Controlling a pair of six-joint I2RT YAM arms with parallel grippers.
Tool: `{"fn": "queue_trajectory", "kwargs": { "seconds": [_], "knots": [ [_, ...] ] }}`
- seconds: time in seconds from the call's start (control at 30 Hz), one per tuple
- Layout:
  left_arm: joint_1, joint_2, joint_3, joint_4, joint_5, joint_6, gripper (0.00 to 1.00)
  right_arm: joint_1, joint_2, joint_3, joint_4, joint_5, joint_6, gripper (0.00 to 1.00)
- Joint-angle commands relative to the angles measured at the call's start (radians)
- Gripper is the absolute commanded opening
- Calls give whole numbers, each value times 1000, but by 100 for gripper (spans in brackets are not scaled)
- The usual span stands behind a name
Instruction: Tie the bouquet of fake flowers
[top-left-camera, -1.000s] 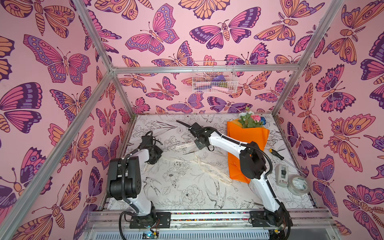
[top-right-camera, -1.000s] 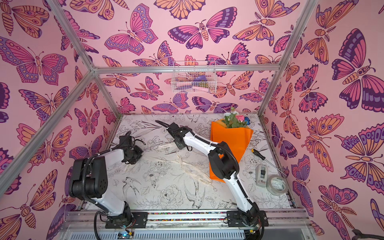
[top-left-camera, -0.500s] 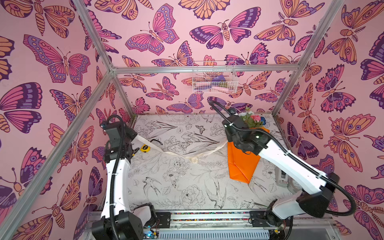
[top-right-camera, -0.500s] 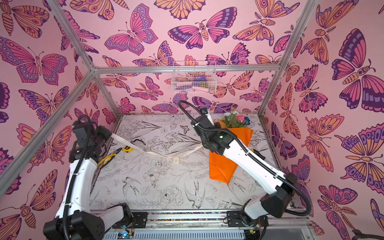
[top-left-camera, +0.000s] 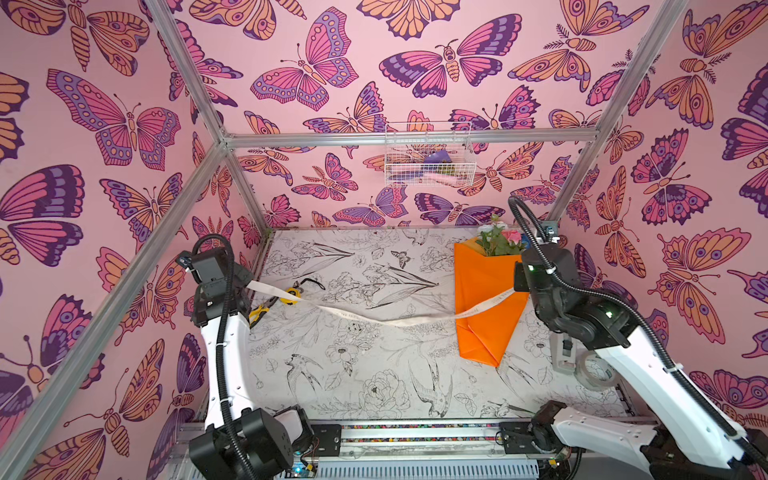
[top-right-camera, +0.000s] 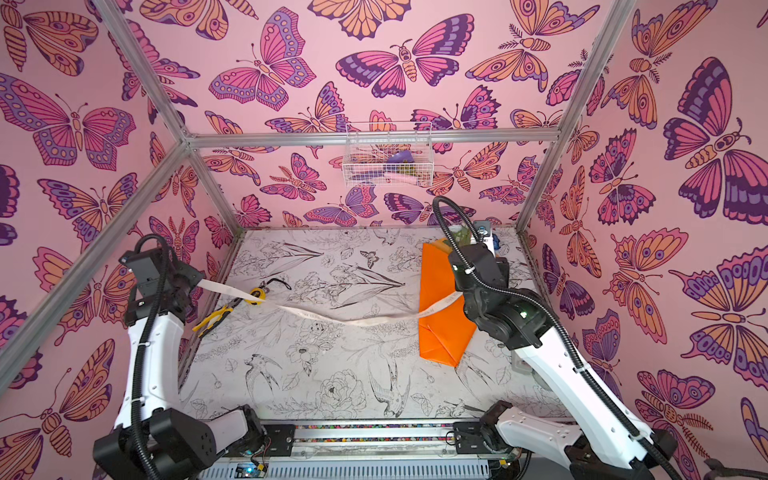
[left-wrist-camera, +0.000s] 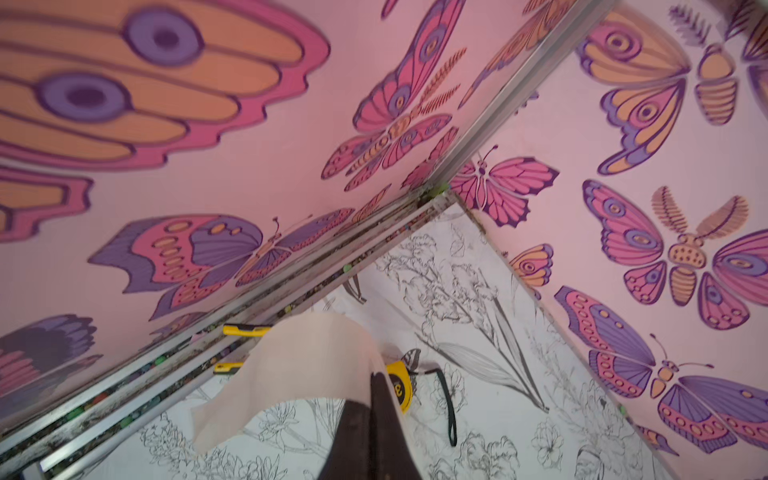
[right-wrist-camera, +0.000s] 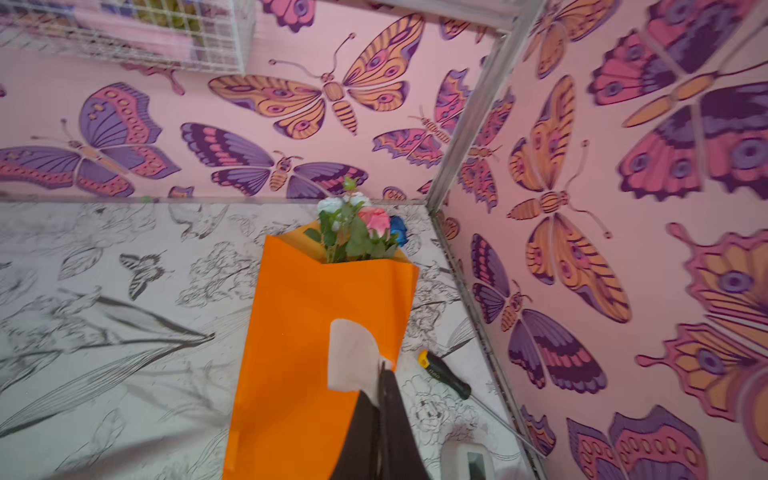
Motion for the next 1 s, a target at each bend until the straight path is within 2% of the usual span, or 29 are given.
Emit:
{"fn": "queue_trajectory", "kwargs": {
  "seconds": [0.0, 0.13, 0.4, 0.47, 0.63, 0.7, 0.77, 0.87, 0.97],
  "knots": [
    [0, 11, -62, 36, 93, -30, 0, 28, 63, -32, 50, -291, 50, 0],
    [-9, 33, -128, 46, 122, -79, 0, 102, 126, -51, 143, -442, 100, 0],
    [-11, 76, -149, 53, 118, -85, 0, 136, 230, -121, 185, -550, 200, 0],
    [-11, 80, -146, 56, 130, -91, 0, 136, 247, -148, 201, -558, 215, 0],
    [-13, 81, -141, 58, 206, -108, 12, 130, 349, -135, 191, -462, 213, 0],
    [-13, 70, -147, 58, 226, -114, 19, 119, 402, -103, 191, -443, 215, 0],
    [-15, 50, -154, 58, 235, -120, 37, 102, 452, -58, 193, -438, 211, 0],
    [-16, 13, -162, 56, 249, -128, 51, 77, 534, 31, 197, -451, 203, 0],
    [-24, -14, -158, 56, 292, -139, 76, 62, 587, 115, 227, -472, 196, 0]
  ]
}}
